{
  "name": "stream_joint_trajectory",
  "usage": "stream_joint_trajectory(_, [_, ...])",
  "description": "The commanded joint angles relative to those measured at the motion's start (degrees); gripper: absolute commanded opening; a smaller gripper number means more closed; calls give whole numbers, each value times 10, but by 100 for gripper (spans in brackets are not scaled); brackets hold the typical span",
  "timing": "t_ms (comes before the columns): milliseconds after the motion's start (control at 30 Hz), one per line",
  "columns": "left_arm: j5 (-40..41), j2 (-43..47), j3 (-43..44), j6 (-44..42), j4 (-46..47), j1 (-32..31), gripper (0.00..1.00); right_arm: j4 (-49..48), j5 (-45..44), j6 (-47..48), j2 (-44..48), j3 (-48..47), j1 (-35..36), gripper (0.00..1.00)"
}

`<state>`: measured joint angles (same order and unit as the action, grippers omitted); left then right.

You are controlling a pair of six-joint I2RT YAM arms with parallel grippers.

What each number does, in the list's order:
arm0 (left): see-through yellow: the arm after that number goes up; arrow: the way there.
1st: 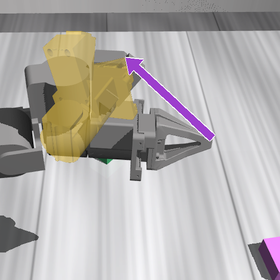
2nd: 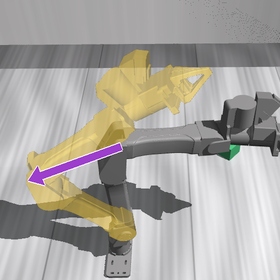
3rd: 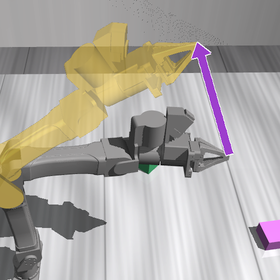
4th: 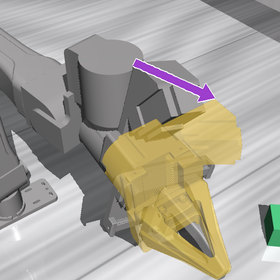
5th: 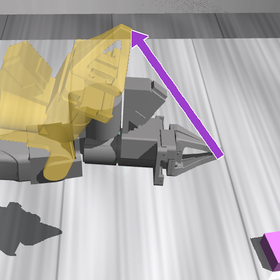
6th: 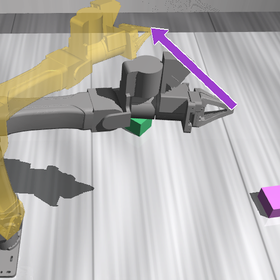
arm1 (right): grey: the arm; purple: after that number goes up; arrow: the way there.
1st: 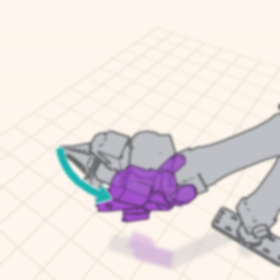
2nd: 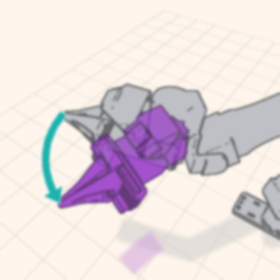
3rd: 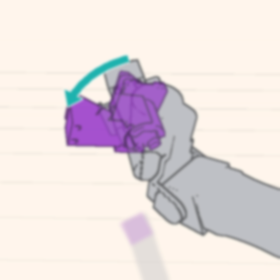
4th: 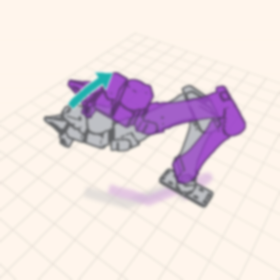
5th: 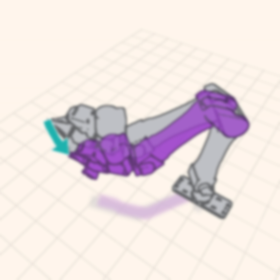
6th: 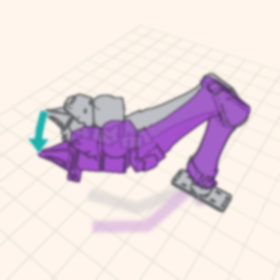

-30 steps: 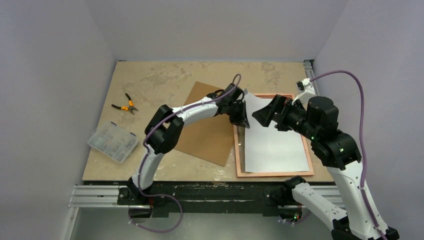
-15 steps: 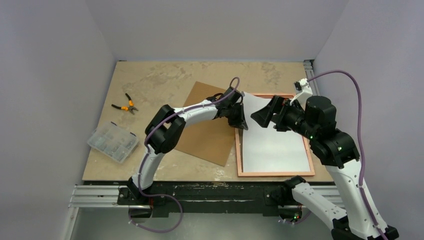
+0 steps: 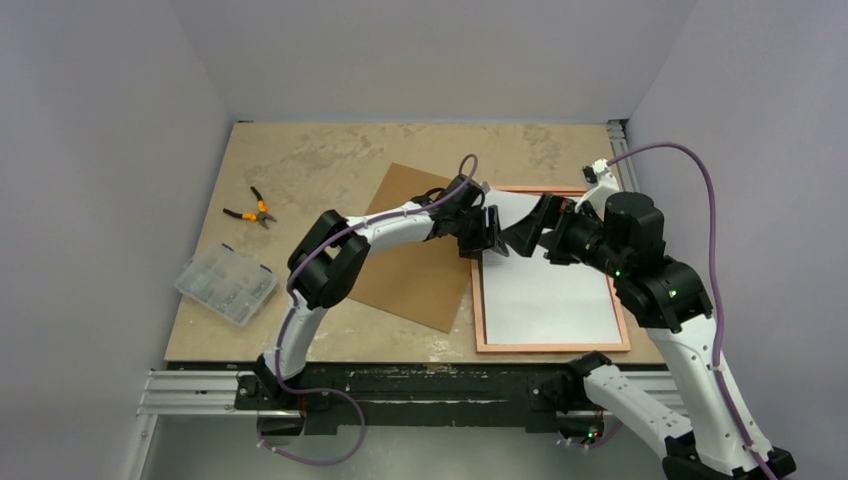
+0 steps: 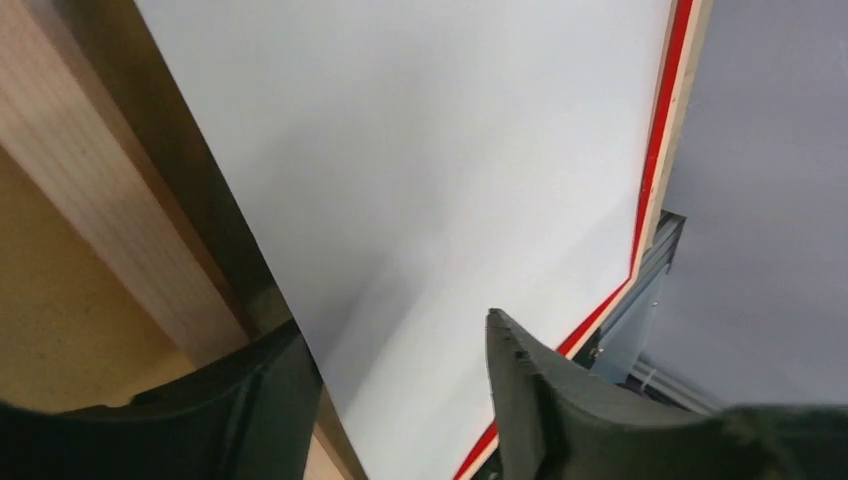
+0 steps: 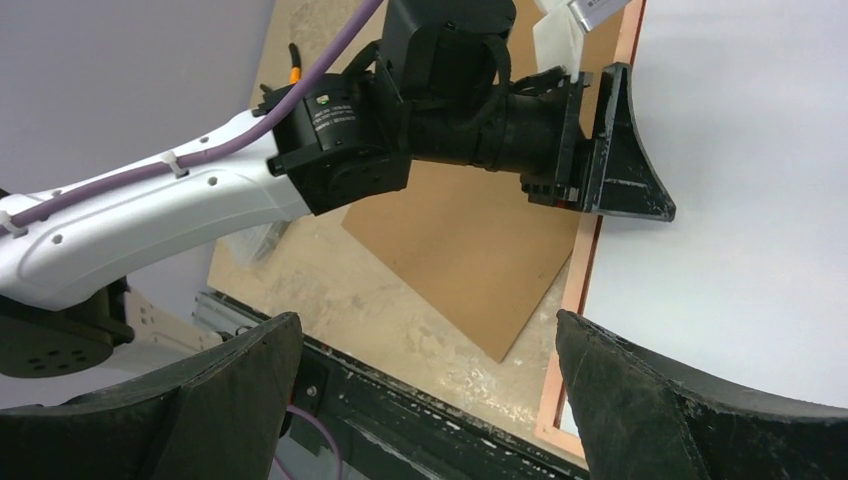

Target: Put the photo into the frame

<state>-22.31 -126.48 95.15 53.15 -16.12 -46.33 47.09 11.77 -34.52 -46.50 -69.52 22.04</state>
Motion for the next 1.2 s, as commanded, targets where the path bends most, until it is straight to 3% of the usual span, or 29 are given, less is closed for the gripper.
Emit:
stream_joint_trajectory(0, [13,69,-23,-13,7,-4,69,-19,13,5,-2,13,-3,97])
stream_joint_trajectory(100, [34,101,-27,-35,-23,-4,88,-17,16,6,-9,18,-3,97])
stream_joint_trajectory(200, [79,141,-25,-61,-73,-3,99,-19,15,7,-10,24,-3,97])
stream_joint_trajectory(533, [397,258,-27,-106,-328,5,100,-21,-8,18,-18,54,-3,98])
stream_joint_trajectory(667, [476,299,-60,-99,-396,29,100,-28,1,23,-31,77,-3,97])
stream_joint_trajectory(967, [445,396,-246,-115,-335,121,100,-82,41,20,-110,136,18,96])
stream_joint_trajectory(1167, [303,434,-356,-104,-213,183,99,-109,-4,21,-223,125,118,95])
